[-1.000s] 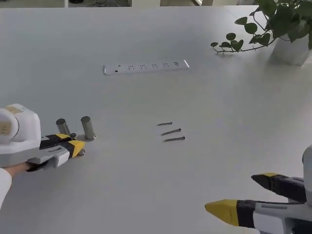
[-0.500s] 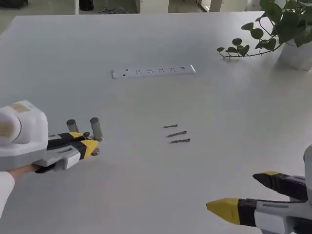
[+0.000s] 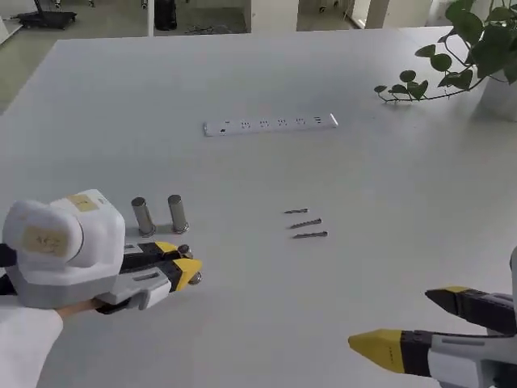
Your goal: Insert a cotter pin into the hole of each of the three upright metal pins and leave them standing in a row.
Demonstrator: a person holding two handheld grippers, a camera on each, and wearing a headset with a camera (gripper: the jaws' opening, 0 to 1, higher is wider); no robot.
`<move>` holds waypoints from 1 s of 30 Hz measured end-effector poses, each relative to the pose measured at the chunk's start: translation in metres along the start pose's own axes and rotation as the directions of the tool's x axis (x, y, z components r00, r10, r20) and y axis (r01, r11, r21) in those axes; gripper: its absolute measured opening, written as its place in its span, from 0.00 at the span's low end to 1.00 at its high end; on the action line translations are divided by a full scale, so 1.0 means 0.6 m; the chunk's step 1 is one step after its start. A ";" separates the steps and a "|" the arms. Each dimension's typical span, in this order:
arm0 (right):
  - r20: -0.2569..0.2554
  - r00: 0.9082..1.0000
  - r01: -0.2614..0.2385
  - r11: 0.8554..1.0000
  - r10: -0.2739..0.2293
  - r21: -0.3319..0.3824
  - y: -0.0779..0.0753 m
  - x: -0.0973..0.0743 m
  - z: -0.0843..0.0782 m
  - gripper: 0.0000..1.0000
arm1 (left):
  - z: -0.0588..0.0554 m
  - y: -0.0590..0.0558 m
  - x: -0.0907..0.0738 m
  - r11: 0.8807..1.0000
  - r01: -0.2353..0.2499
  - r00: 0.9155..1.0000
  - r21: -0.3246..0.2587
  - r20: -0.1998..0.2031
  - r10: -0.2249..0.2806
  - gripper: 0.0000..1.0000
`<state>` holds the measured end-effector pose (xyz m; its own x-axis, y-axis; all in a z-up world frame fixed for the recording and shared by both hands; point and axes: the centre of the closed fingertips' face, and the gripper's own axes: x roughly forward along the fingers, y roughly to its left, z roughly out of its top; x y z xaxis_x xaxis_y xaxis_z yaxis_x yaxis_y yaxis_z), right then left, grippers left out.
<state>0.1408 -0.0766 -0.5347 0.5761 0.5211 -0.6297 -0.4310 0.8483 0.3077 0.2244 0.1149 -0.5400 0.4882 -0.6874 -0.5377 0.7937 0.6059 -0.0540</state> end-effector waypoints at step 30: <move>-0.008 1.000 -0.024 1.000 0.024 0.011 -0.007 0.008 -0.023 0.87 | -0.025 -0.058 0.060 0.996 0.072 0.997 0.051 -0.024 -0.071 0.07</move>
<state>0.1358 -0.0793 -0.5487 0.5598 0.5408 -0.6279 -0.4369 0.8364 0.3309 0.2089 0.0752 -0.5699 0.4220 -0.7189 -0.5523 0.8442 0.5337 -0.0496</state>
